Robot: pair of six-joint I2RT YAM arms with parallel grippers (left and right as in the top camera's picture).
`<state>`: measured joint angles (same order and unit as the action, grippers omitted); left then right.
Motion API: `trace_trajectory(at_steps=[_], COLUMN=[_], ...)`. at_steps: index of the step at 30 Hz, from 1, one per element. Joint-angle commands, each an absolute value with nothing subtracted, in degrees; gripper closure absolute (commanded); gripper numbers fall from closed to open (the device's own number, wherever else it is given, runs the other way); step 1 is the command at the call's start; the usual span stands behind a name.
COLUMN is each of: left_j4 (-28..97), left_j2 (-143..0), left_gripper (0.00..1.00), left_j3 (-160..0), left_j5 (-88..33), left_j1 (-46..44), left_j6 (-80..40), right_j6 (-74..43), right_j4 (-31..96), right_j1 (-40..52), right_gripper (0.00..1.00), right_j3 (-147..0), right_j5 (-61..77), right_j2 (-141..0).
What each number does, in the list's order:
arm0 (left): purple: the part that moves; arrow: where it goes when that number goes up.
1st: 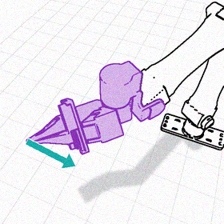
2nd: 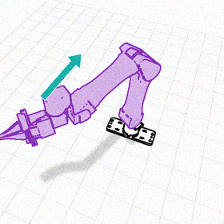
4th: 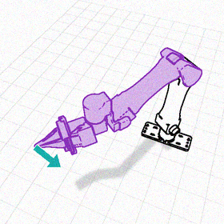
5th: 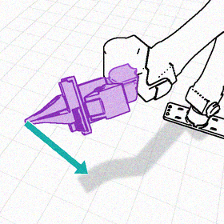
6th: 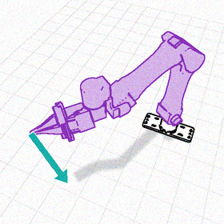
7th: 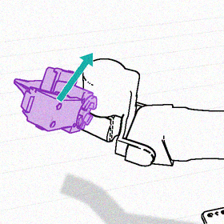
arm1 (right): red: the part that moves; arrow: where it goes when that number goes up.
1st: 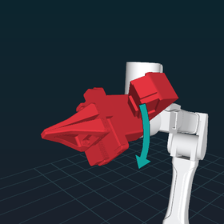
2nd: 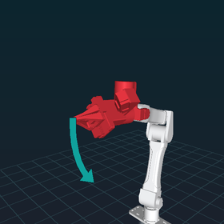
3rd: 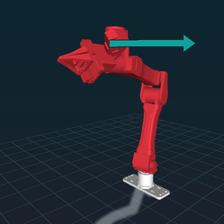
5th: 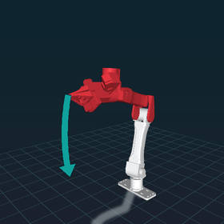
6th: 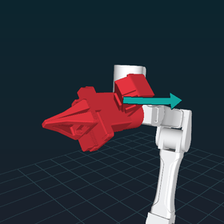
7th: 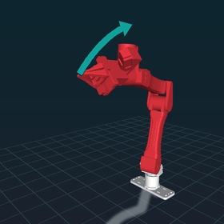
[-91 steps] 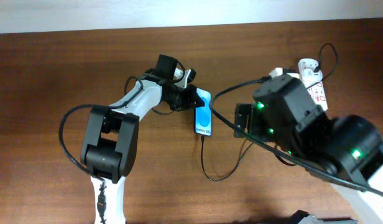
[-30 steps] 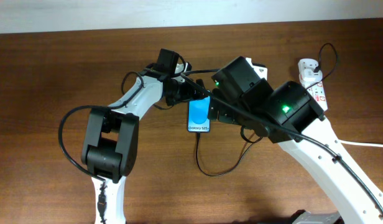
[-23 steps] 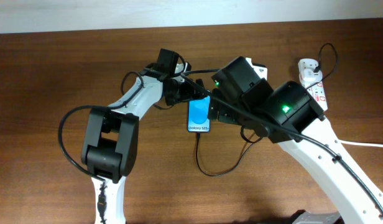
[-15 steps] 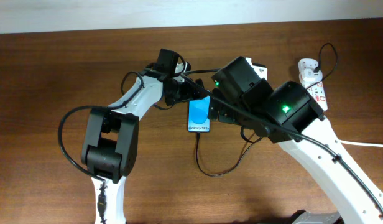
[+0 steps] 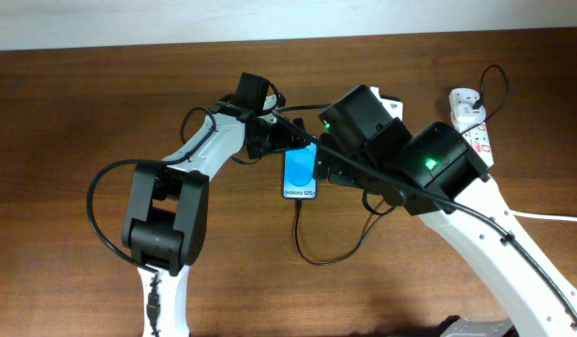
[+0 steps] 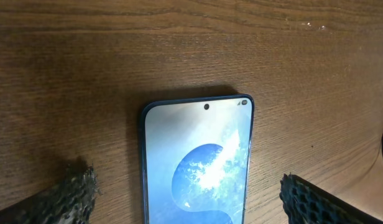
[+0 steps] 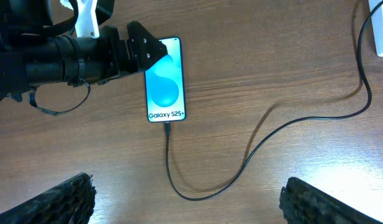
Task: Plug charger to phone and switch on socket
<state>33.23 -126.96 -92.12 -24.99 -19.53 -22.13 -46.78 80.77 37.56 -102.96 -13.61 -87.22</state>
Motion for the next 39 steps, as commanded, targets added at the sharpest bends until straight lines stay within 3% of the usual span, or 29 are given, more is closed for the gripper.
trace_trajectory(at_steps=[1,20,30,34,39], left_j4=[35.7,40.9,57.0,55.4,40.3], left_j2=[-131.7,-131.7,-118.7,-108.1,-97.5], left_gripper=[0.01,0.01,0.01,0.0,0.01], left_j3=[-88.9,-90.6,-104.4,-104.4,-104.4], left_j5=[-17.5,-10.0,4.4,5.7,16.2], left_j1=[-18.5,-18.4,-17.0,-16.6,-16.6], left_j6=[-23.3,-23.2,-16.1,-16.2,-16.1], right_j6=[-47.4,-47.4,-47.4,-47.4,-47.4], right_j4=[80.8,80.8,80.8,80.6,80.6], right_j1=[37.4,37.4,37.4,37.4,37.5], right_gripper=[0.01,0.01,0.01,0.01,0.01], right_j3=[-102.8,-102.8,-102.8,-102.8,-102.8], right_j5=[-13.5,-13.5,-13.5,-13.5,-10.3], right_j2=[-87.2,-87.2,-87.2,-87.2,-87.2])
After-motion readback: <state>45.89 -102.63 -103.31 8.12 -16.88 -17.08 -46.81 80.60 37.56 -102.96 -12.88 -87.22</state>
